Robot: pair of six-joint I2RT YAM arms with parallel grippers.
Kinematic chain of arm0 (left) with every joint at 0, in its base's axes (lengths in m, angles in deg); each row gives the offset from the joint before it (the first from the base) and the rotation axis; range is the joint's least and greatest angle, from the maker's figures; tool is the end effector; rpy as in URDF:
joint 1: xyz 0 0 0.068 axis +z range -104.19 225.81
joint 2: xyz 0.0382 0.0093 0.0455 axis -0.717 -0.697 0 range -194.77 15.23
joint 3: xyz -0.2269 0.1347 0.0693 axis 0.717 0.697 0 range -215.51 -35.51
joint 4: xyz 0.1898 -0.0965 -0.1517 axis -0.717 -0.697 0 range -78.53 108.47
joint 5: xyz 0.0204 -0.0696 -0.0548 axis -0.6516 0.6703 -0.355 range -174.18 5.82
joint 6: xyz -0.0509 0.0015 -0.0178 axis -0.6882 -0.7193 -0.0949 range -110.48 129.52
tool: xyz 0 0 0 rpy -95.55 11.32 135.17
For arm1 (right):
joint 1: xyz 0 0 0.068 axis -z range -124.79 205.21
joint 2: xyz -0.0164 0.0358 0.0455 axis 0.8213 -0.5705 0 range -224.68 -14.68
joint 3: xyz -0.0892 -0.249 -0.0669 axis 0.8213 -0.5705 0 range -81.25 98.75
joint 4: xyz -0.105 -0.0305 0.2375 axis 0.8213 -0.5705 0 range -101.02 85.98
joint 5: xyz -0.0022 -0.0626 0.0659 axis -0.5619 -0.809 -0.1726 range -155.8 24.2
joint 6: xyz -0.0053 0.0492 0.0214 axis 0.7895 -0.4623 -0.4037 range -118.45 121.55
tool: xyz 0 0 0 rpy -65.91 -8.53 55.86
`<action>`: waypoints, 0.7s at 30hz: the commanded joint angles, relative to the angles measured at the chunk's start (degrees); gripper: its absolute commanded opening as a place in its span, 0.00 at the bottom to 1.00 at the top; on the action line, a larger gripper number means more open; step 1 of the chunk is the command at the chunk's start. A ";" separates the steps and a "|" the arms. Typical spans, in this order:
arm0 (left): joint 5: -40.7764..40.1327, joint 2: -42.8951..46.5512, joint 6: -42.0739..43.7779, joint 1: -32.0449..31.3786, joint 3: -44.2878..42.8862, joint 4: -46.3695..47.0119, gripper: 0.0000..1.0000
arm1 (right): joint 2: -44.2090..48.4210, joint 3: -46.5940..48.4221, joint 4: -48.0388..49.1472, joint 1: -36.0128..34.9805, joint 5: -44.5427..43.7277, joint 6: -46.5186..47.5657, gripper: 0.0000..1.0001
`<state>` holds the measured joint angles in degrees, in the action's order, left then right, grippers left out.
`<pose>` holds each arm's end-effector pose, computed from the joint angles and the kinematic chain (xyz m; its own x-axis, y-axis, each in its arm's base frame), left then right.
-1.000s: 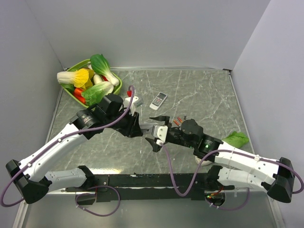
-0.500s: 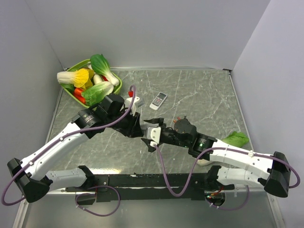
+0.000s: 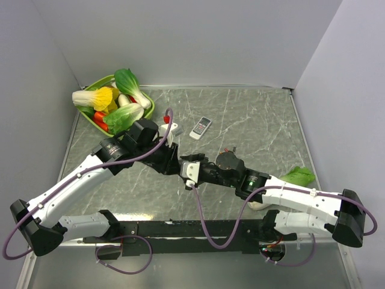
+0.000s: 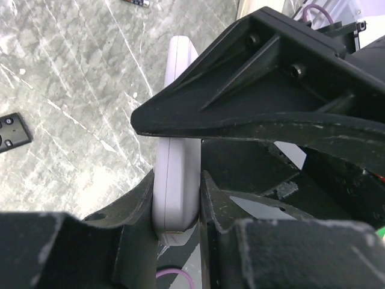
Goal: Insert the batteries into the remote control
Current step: Adjust the remote control.
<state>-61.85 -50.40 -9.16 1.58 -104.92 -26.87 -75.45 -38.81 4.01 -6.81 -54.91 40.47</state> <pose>0.1565 -0.1712 0.3590 -0.7222 0.2895 -0.6282 0.6520 0.5882 -0.4784 0.1112 0.2237 0.3042 0.5344 -0.3091 -0.7867 -0.7953 0.1312 -0.5918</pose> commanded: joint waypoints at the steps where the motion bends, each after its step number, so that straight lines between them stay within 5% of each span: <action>1: 1.23 0.06 1.01 0.11 -2.75 0.61 0.01 | -0.49 3.18 0.49 -1.00 -1.84 1.25 0.61; 4: 0.35 0.15 0.84 0.11 -2.75 0.87 0.04 | -0.40 2.92 0.75 -1.00 -2.63 0.90 0.45; 8: -2.37 0.76 -0.04 0.11 -3.01 1.40 0.38 | 0.56 1.95 2.33 -1.09 -4.39 -0.94 0.21; 14: -15.45 7.78 -3.47 0.19 -0.57 9.54 0.83 | 1.97 0.10 7.69 -1.00 -9.65 -7.70 0.01; 17: -26.50 15.42 -5.66 0.11 4.86 17.61 0.99 | 2.15 0.02 9.71 -0.21 -13.07 -13.50 0.00; 21: -33.66 26.32 -7.25 0.11 15.07 29.58 0.99 | 1.89 0.63 10.60 1.37 -17.73 -23.94 0.00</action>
<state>-84.36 -32.15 -13.79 1.65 -97.14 -12.01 -74.90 -38.64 9.46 -6.85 -65.99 28.62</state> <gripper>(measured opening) 0.991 0.596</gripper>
